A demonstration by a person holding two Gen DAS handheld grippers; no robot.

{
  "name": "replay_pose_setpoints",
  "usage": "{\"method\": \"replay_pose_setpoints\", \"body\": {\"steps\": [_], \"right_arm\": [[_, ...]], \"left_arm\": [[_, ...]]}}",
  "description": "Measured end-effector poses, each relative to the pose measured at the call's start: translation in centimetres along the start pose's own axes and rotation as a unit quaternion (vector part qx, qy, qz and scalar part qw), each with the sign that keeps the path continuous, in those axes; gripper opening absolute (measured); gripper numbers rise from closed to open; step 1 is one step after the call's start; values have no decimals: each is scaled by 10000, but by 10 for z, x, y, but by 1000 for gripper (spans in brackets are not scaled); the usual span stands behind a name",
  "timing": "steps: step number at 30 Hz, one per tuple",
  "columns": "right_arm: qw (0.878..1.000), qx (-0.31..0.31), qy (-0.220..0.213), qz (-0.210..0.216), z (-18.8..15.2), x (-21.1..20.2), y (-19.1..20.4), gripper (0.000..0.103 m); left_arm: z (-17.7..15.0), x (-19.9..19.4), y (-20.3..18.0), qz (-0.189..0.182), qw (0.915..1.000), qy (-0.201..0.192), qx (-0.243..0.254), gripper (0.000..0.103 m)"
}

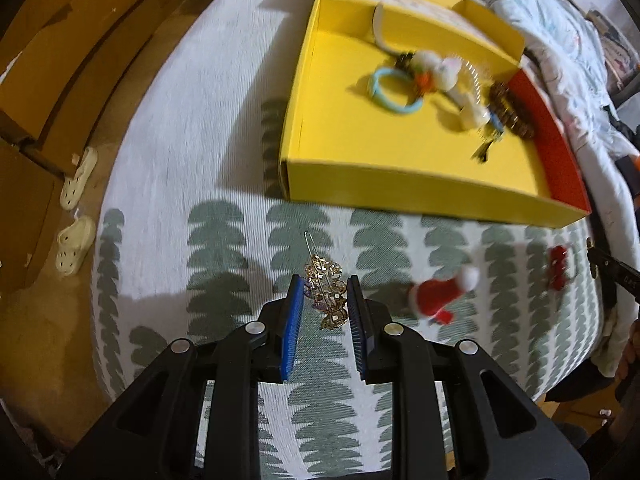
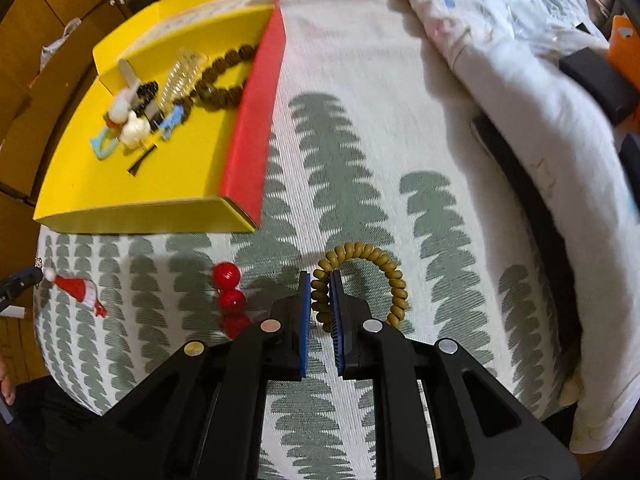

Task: Organize jewelry
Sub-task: 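Lift both held pieces out of the box and set them on the bed, opening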

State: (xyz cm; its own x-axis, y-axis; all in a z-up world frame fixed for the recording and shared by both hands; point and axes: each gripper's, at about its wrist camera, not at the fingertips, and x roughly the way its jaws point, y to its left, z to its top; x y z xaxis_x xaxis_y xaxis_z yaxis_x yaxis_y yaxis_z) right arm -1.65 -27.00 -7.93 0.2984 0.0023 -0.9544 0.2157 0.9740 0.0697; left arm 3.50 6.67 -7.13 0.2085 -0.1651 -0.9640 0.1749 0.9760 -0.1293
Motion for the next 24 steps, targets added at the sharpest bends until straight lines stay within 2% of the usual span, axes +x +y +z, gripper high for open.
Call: {"method": "replay_pose_setpoints", "body": {"steps": [6,15,18,20,21,22,24], "right_arm": [[9999,-29,133,-74,4,13,4,13],[9987,-97,308,-386,8,28,6,16],[9989,-94,282,-371,9,26,7,17],[9990,-104,246,-365,10,20,9,18],[9990,-126,214,-360,10,15,11,20],[9991,-130,183,-359,10,12,11,23],[9991,-160,90,-393,11,4,15,39]], "left_arm": [[-7,23,-12,83,9996,271,91,23],[-4,42,-20,212,9990,376,112,23],[-1,43,-22,203,9990,377,120,24],[-1,37,-22,212,9991,337,128,34],[1,35,-22,183,9993,310,118,45],[1,29,-20,149,9995,250,96,50],[4,20,-23,160,9997,134,109,50]]}}
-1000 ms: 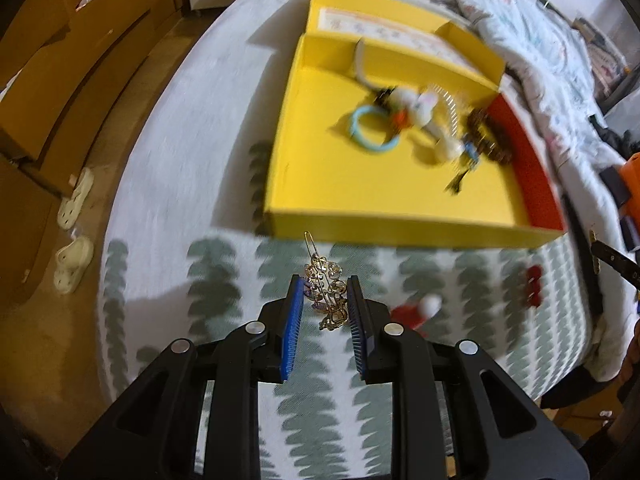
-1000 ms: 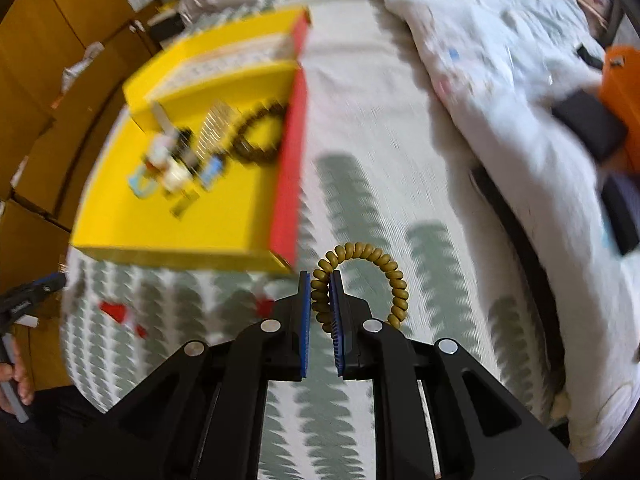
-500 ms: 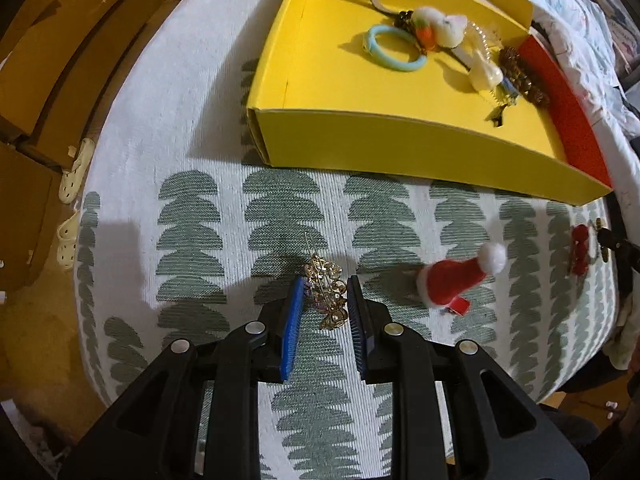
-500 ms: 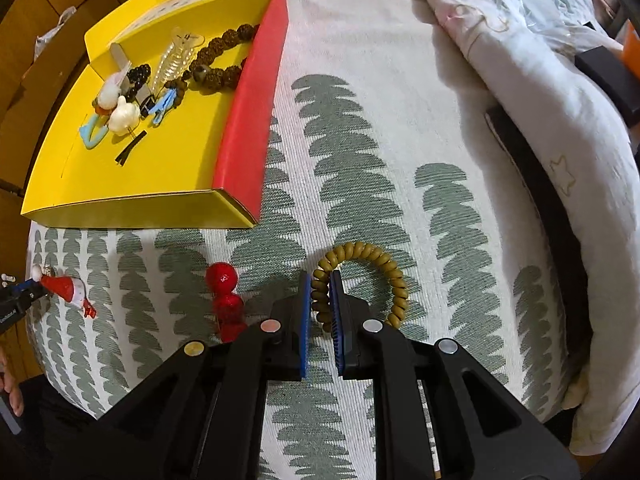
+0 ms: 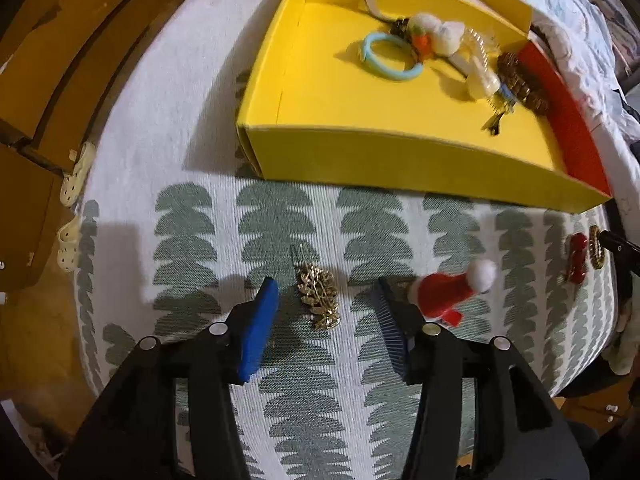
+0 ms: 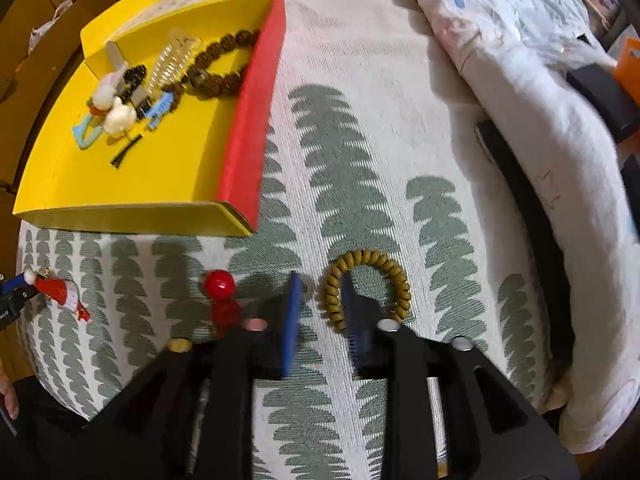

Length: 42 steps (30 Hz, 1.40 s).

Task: Organize jewelry
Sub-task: 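Lift both held pieces out of the box and set them on the bed, opening, then grasp the blue bangle with the left tool while the right tool grasps the white ornament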

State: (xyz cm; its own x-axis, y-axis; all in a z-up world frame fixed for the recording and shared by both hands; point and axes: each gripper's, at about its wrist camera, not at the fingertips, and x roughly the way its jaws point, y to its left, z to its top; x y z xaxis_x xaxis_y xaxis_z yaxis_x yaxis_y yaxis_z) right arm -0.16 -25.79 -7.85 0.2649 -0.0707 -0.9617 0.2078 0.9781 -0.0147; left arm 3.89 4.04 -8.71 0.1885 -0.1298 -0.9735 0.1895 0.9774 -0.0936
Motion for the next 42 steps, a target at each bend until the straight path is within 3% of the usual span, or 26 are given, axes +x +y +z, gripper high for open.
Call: {"method": "replay_pose_setpoints", "body": {"steps": [2,4,12,16,19,21,24,30,42], "right_arm": [[9997,-18,-209,-77,2,-12,5,51],[9990,-47,-434,-114,5,-25,12,56],[9900,-437,-1104,755,28,-53,59,56],[9865,-617,-1118,1022,45,-44,89,56],[9857,-723,-1013,1138,58,-31,111,56],[9848,-791,-972,1205,66,-24,122,56],[9841,-816,-839,1338,79,-9,136,56],[9829,-734,-740,1520,98,14,148,55],[9862,-848,-681,1246,115,43,162,54]], "left_arm": [[-1,-9,-1,-27,9999,-125,-9,50],[4,-20,-3,-79,9996,-279,-16,50],[28,-51,-6,-452,9954,-845,-30,54],[56,-46,-8,-498,9940,-968,-119,54],[76,-36,-13,-321,9939,-1048,-136,55],[89,-27,-13,-200,9949,-969,-172,54],[103,-14,-14,-341,9961,-796,-148,54],[121,13,-10,-268,9978,-581,-163,54],[149,37,-7,-254,9986,-438,-153,53]]}}
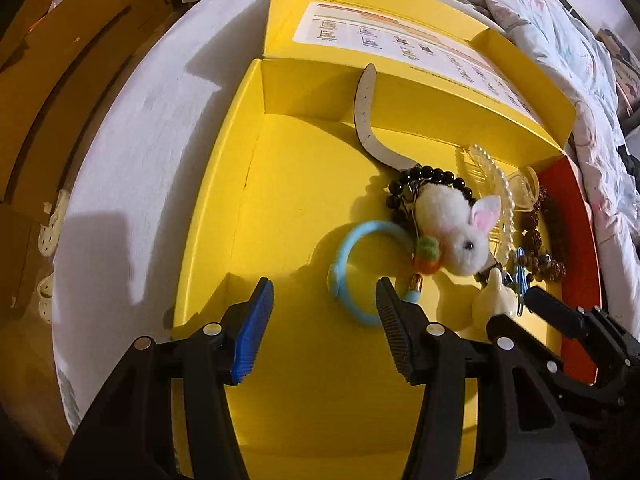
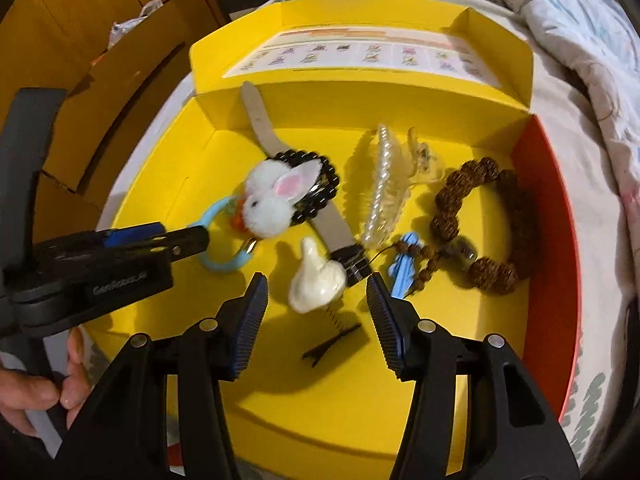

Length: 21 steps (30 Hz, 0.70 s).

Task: Organize jewelry
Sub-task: 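Grasp the blue bangle with the left tool while the right tool grasps the white ornament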

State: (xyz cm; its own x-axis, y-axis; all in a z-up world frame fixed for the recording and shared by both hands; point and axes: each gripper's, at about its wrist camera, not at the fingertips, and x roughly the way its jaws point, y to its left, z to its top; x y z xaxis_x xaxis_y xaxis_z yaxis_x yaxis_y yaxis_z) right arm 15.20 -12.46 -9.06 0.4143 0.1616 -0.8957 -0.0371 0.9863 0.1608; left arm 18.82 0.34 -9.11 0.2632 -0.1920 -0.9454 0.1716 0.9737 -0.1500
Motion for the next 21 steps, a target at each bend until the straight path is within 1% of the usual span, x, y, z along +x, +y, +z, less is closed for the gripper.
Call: {"method": "replay_pose_setpoints", "body": {"steps": [2,6,9,10,11,12,13,15,17,19,21], "right_arm": [[10000,-28,58,55,2,5,2,54],[9998,-95,152,0,2,17,6,54],[9997,-154,146,-87,1,21,7,54],[9998,-146,141,-85,1,21,7,53],[9998,-126,130,-74,2,20,6,48],[9998,-111,135,-62,2,20,5,44],[9998,-112,154,-64,1,21,5,43],[9997,-162,142,-148,1,20,6,39],[9995,-200,142,-178,0,20,7,39],[9994,-219,150,-222,-1,20,8,36],[9991,-282,137,-294,-2,20,10,36]], "left_arm": [[0,1,0,31,10000,-5,20,53],[-1,2,-2,66,9999,-3,83,53],[-2,4,-5,138,9998,-9,140,53],[-2,4,-6,165,9997,-26,148,53],[-3,4,-7,168,9997,-37,155,53],[-3,3,-7,154,9997,-47,160,49],[-3,2,-8,132,9998,-47,161,42],[-4,4,-8,51,9999,48,136,34],[-6,10,-7,79,9998,117,125,34],[-7,12,-7,128,9998,91,128,31],[-7,11,-6,149,9998,70,120,31]]}}
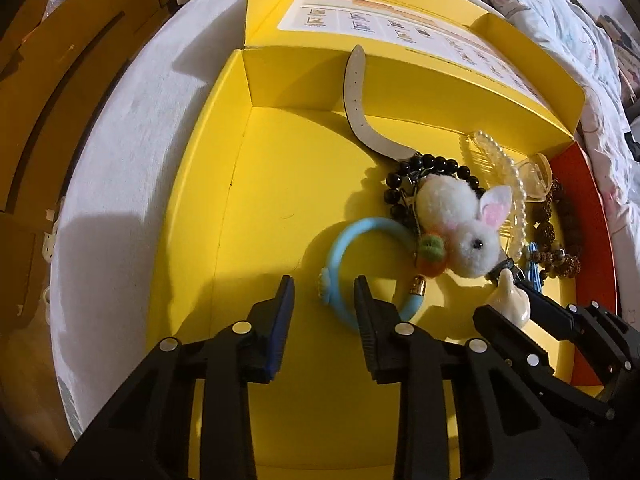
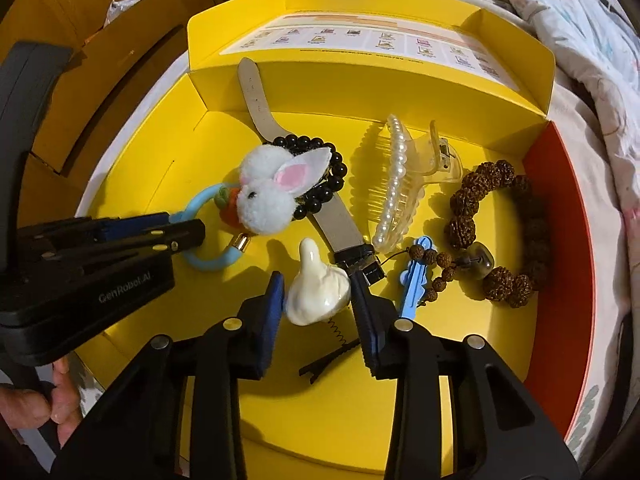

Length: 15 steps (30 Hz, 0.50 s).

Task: Organize jewelry
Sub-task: 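Grasp the blue bangle with the left tool while the right tool grasps the white ornament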

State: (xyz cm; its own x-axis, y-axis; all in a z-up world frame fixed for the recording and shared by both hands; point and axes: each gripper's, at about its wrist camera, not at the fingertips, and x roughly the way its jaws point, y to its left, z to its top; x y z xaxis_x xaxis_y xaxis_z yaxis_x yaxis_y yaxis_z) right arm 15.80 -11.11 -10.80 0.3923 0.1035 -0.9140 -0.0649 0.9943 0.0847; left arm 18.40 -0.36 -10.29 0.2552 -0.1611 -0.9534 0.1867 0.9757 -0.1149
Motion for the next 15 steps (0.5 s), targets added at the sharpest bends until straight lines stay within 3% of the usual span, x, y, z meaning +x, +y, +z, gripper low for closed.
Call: {"method": "replay_pose_setpoints", "body": {"steps": [9,11,15], "right_arm": [[9997,-104,-1,-201,0,2,7,35],[9998,-77,21,-193,0,2,6,35],[9999,5,23,-152,0,-3,2,35]], "left_arm": [[4,3,1,167,9998,-103,-15,20],[5,3,3,128,9998,-88,-79,13],[5,1,7,46,9998,-45,-164,12]]}}
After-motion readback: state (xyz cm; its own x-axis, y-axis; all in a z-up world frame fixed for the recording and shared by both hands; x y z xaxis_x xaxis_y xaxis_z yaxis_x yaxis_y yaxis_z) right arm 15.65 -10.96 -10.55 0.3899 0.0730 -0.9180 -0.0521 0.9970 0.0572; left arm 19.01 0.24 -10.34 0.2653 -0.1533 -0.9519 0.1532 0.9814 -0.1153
